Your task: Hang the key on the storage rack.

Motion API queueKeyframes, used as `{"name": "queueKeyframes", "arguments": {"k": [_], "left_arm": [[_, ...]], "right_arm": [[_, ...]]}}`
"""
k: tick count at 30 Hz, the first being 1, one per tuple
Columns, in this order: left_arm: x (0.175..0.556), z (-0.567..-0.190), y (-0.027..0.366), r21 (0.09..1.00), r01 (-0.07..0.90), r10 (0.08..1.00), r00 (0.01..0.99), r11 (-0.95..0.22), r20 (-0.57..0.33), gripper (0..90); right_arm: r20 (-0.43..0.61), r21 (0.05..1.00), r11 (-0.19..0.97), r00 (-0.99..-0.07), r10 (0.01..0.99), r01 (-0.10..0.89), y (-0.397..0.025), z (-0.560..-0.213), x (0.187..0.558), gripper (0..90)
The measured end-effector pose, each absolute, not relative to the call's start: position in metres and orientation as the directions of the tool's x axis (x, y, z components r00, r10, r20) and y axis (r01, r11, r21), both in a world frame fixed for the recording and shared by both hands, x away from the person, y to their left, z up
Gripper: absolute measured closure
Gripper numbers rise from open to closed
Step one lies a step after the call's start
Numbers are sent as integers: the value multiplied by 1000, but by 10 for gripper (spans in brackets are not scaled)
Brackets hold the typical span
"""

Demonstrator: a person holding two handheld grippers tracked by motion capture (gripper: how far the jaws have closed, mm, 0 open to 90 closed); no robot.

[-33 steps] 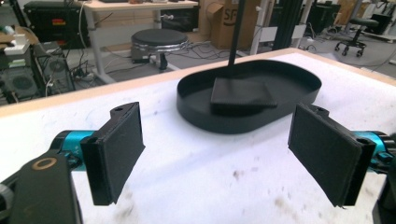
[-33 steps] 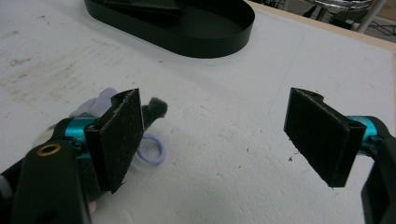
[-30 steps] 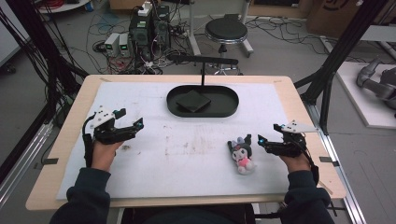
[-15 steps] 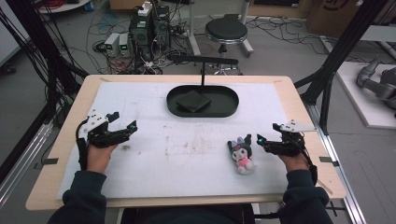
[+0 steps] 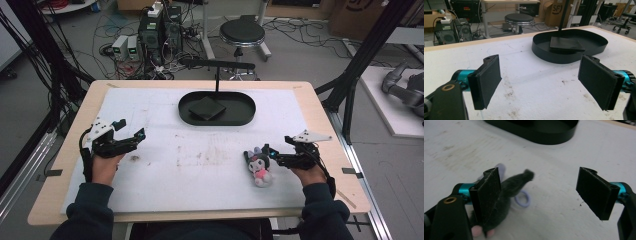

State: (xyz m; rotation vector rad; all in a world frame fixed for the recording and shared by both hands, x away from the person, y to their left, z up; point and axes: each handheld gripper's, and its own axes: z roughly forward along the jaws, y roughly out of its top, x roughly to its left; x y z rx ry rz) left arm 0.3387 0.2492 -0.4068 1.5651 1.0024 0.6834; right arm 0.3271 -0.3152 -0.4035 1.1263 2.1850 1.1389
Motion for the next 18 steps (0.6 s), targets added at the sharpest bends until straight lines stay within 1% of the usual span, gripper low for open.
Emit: {"name": "queueKeyframes", "arguments": {"k": [4,9,15,18], "left_arm": [[341,-408,250,967,252,874,478,-39,-90,182],[340,-408,248,965,258,872,480,-41,-92,187],[342,-410,248,961,273,871,483,-50,-92,190],[340,-410,246,959,276,870,486,-55,-90,191]], "right_arm": [[-4,807,369,-620,785,461,-301,-402,324,203],[-8,791,396,-639,769,467,-289,-401,320,203],[-22,759,431,-642,767,489,-278,-403,317,203],[-37,753,428,-617,786,500,-273,-402,314,203]]}}
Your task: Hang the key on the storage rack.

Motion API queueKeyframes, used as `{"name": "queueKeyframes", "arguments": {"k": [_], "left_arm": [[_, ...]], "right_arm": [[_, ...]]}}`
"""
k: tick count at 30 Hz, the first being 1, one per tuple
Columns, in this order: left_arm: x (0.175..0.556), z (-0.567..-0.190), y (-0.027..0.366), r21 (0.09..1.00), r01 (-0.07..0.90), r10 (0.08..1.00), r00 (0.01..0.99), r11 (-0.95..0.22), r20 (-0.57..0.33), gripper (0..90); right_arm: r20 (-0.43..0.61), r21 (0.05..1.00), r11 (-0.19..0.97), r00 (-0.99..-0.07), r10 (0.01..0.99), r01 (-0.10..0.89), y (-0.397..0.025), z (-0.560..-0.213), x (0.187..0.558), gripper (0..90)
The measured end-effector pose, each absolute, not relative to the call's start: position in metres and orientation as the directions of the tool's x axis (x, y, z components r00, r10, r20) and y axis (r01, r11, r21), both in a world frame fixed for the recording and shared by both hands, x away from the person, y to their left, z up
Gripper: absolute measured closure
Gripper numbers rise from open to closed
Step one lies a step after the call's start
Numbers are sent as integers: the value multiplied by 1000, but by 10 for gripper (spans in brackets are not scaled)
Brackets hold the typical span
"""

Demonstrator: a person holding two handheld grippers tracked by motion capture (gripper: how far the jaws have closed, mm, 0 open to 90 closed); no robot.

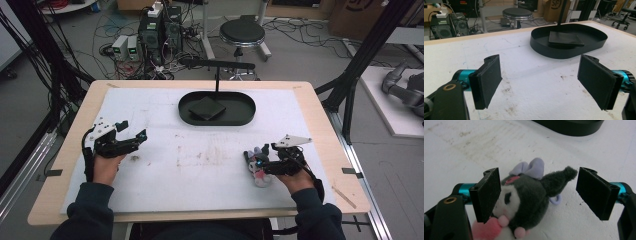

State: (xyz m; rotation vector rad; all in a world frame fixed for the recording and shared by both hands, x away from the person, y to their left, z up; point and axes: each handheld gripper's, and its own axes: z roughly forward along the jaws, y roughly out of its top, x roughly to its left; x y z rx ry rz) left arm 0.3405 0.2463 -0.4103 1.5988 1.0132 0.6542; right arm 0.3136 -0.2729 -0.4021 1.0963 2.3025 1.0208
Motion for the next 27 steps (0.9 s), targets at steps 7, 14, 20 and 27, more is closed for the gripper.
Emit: {"name": "queueKeyframes", "arguments": {"k": [7,14,20,27], "left_arm": [[341,-412,246,957,285,867,489,-57,-95,199],[342,-413,246,955,292,865,492,-59,-97,200],[342,-413,245,954,294,866,491,-60,-97,203],[342,-414,246,952,299,868,487,-61,-97,206]], "right_arm": [[-50,653,476,-594,803,589,-256,-411,313,159],[-16,600,523,-644,765,606,-250,-422,316,154],[1,600,564,-705,709,568,-245,-423,317,351],[7,682,513,-706,709,521,-255,-412,320,407]]}}
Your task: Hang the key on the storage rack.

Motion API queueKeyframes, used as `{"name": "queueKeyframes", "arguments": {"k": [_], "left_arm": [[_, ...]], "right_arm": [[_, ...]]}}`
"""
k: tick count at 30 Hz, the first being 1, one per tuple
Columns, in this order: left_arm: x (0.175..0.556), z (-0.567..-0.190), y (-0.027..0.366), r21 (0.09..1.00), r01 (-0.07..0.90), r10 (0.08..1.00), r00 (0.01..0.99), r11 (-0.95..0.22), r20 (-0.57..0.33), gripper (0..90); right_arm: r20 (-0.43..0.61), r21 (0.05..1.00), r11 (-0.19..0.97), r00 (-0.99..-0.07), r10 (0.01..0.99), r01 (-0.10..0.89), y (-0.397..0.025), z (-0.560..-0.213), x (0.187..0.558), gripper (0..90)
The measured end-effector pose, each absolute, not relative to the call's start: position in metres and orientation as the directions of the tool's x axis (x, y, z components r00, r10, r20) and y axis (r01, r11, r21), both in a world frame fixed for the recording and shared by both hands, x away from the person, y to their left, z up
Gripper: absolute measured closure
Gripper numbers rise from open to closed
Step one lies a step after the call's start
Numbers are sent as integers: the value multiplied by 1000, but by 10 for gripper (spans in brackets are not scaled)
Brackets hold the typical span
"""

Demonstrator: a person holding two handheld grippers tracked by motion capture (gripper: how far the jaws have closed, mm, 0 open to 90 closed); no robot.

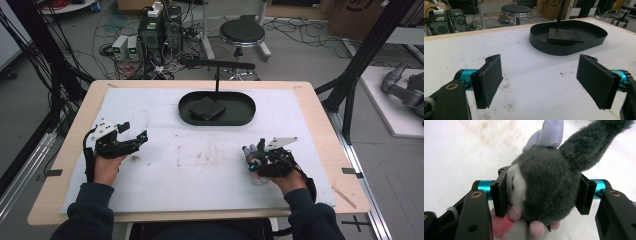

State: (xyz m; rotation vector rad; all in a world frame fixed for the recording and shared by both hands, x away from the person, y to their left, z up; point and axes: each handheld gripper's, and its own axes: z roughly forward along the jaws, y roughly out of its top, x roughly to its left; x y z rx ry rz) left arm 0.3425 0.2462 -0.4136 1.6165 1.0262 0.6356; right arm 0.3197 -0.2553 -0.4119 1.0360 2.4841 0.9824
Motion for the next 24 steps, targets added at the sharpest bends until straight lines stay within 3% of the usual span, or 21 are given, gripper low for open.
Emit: {"name": "queueKeyframes", "arguments": {"k": [3,10,15,20,22,23,24], "left_arm": [[342,-414,247,952,301,869,485,-59,-100,206],[342,-414,247,953,300,869,484,-50,-107,209],[342,-414,248,953,298,867,486,-50,-107,214],[342,-414,248,954,297,868,483,-45,-110,216],[342,-414,248,954,296,868,484,-46,-108,217],[342,-414,248,954,296,868,484,-46,-108,217],[342,-414,248,954,296,869,483,-43,-111,218]], "right_arm": [[23,737,473,-717,696,483,-262,-405,321,406],[55,767,444,-737,674,463,-269,-399,326,405],[80,728,478,-753,653,492,-268,-404,334,405],[23,670,561,-769,639,486,-261,-419,340,387],[-26,665,564,-739,673,490,-261,-424,342,288],[-26,665,564,-739,673,490,-261,-424,342,288],[-96,672,555,-686,721,490,-262,-422,340,199]]}}
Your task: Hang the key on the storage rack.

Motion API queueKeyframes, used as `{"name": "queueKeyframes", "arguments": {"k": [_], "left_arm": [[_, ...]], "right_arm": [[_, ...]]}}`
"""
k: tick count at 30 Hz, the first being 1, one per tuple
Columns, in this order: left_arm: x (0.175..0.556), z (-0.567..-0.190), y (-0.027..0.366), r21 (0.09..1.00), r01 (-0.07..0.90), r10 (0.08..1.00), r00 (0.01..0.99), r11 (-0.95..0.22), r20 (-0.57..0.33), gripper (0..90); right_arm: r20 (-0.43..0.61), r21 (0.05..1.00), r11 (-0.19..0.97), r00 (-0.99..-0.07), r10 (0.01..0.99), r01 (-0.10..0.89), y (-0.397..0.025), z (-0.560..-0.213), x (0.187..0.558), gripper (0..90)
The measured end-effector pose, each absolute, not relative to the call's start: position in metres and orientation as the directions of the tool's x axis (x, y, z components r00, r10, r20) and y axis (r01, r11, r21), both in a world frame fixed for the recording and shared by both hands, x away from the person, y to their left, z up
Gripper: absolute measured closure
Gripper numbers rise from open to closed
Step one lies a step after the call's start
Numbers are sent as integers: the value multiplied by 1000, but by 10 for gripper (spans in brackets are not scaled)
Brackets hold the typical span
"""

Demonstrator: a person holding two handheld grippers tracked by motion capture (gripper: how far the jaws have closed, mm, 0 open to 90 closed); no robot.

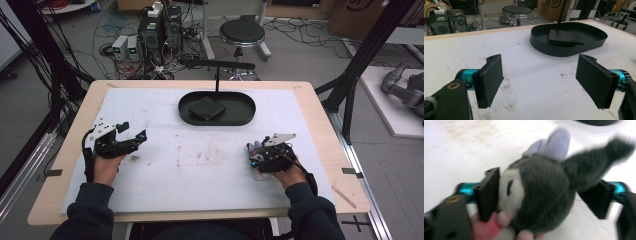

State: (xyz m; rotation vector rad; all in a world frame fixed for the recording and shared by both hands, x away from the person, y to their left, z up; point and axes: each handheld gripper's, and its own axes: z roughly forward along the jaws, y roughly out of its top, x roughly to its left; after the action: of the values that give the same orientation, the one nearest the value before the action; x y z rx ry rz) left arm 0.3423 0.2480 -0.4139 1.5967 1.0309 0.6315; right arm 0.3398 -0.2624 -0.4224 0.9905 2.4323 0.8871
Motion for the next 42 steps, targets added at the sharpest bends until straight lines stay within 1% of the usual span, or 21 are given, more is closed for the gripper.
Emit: {"name": "queueKeyframes", "arguments": {"k": [1,3,8,9,10,11,12,14,18,21,24,27,28,29,30,31,32,33,34,40,42], "left_arm": [[342,-414,248,954,296,869,483,-43,-111,218],[342,-414,248,954,298,869,483,-42,-112,218],[342,-414,248,954,296,869,482,-42,-112,221],[342,-414,248,954,297,869,482,-42,-112,221],[342,-414,248,953,299,869,483,-42,-113,221],[342,-414,248,953,298,867,485,-45,-111,221],[342,-414,247,954,297,866,488,-47,-109,223],[342,-414,247,954,297,866,489,-48,-109,224],[342,-414,247,953,299,866,487,-44,-112,225],[342,-414,247,953,298,867,486,-44,-112,226],[342,-414,247,953,298,866,487,-45,-112,227],[342,-414,247,954,298,866,487,-43,-113,228],[342,-414,247,954,298,867,486,-44,-112,228],[342,-414,247,954,298,867,486,-44,-112,228],[342,-414,247,953,298,867,486,-45,-112,229],[342,-414,247,954,297,866,487,-45,-111,229],[342,-414,247,954,297,866,488,-47,-109,230],[342,-414,247,954,296,867,486,-43,-112,230],[342,-414,247,954,296,866,488,-44,-111,230],[342,-413,247,954,295,865,489,-48,-108,231],[342,-413,247,954,295,866,488,-44,-111,230]], "right_arm": [[-96,672,555,-686,721,490,-262,-422,340,199],[-146,666,547,-631,762,507,-265,-420,337,193],[-228,642,557,-563,795,527,-263,-413,329,194],[-212,642,557,-577,789,527,-265,-410,328,211],[-180,645,550,-594,784,530,-267,-411,329,265],[-180,645,550,-594,784,530,-267,-411,329,265],[-128,649,539,-622,773,536,-271,-413,334,277],[-82,657,533,-653,753,532,-276,-416,340,289],[-42,678,531,-693,719,509,-283,-417,348,318],[-111,687,584,-732,672,432,-282,-415,349,293],[-184,682,624,-735,652,383,-278,-411,348,258],[-223,682,635,-725,652,362,-277,-406,345,235],[-223,699,608,-693,686,377,-278,-401,342,223],[-223,699,608,-693,686,377,-278,-401,342,223],[-189,709,550,-631,752,443,-280,-397,338,216],[-157,715,510,-602,783,478,-281,-396,336,208],[-130,711,482,-579,805,511,-281,-397,334,208],[-130,711,482,-579,805,511,-281,-397,334,208],[-100,692,454,-549,830,561,-279,-401,331,208],[-47,611,459,-550,834,644,-270,-422,335,202],[-29,608,458,-559,829,648,-269,-425,337,241]]}}
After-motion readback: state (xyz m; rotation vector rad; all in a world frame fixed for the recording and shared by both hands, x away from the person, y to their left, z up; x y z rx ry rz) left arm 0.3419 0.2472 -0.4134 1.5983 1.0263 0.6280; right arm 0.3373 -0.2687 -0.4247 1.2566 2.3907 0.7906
